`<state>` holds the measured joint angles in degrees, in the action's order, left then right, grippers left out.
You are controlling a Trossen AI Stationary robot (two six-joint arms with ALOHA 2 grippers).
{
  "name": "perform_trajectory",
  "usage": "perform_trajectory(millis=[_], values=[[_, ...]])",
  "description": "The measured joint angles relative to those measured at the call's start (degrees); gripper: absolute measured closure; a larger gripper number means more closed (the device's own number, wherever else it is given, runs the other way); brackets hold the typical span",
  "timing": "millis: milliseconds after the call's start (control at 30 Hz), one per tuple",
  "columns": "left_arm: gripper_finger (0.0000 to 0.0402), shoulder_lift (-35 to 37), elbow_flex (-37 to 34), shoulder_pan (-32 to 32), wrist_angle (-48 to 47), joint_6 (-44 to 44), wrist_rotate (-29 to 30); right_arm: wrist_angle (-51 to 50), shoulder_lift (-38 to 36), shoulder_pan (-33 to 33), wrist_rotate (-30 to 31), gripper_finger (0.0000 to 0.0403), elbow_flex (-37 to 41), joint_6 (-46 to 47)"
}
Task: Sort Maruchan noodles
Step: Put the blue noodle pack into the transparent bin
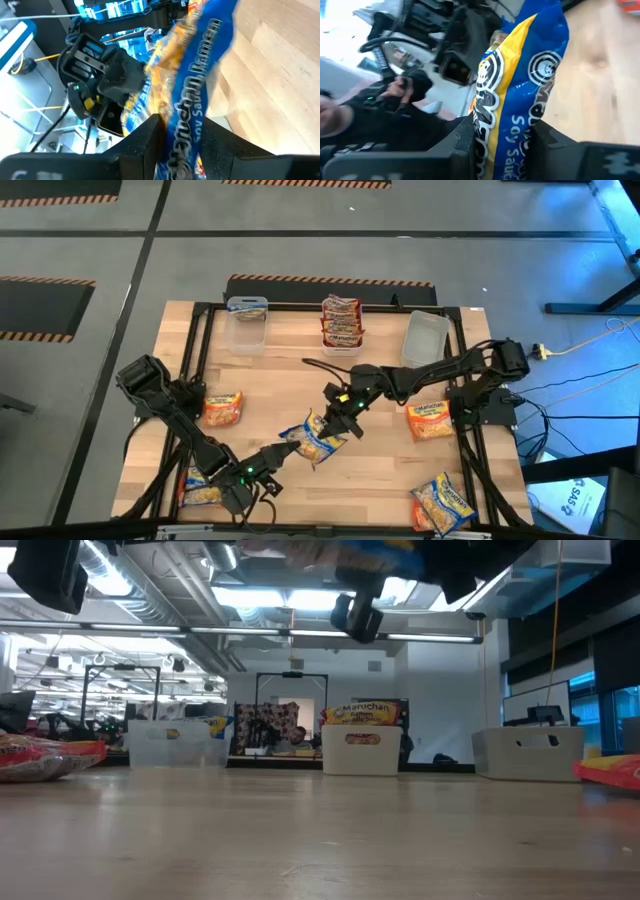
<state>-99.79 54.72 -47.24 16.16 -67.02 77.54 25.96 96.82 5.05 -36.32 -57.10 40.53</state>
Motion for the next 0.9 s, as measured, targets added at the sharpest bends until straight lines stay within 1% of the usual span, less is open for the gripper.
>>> perform_trajectory(millis=[133,200,267,367,467,533,633,733,800,900], values=[[0.0284,-0.02,-0.05,-0.82,-0.10,3.54,2.05,-6.95,-3.95,-1.13,-4.48,0.0311,0.00,-0.43],[0.0284,-0.04,-0.13,-1.48,-0.21,8.50,4.54,-12.08,-5.98,-1.46,-4.14,0.0309,-0.07,-2.44],[0.0284,-0.04,-0.13,-1.77,-0.31,18.98,5.32,-17.39,-6.86,-1.59,-0.79,0.0311,-0.11,-5.31],[0.0284,-0.04,-0.13,-1.68,-0.67,37.51,2.65,-23.65,-6.83,-1.26,7.16,0.0312,-0.07,-9.69],[0.0284,-0.04,-0.13,-0.59,-0.82,53.21,-1.14,-28.71,-6.35,-0.53,15.49,0.0309,-0.09,-15.11],[0.0284,-0.04,-0.13,0.94,-0.81,62.81,-4.72,-32.63,-5.93,-0.42,18.50,0.0309,0.03,-17.32],[0.0284,0.19,-0.13,3.68,-1.37,72.47,-10.05,-33.30,-5.96,-0.53,22.35,0.0310,-0.07,-21.05],[0.0284,0.55,-0.13,7.22,-1.36,77.67,-17.19,-33.65,-6.02,-0.63,23.71,0.0311,-0.09,-24.14],[0.0284,1.67,-0.17,9.63,-1.82,78.99,-22.28,-33.93,-6.02,-0.61,24.15,0.0310,-0.09,-26.07],[0.0283,4.24,-0.17,13.77,-2.42,80.56,-31.86,-36.20,-6.02,-0.52,26.40,0.0310,-0.09,-29.00]])
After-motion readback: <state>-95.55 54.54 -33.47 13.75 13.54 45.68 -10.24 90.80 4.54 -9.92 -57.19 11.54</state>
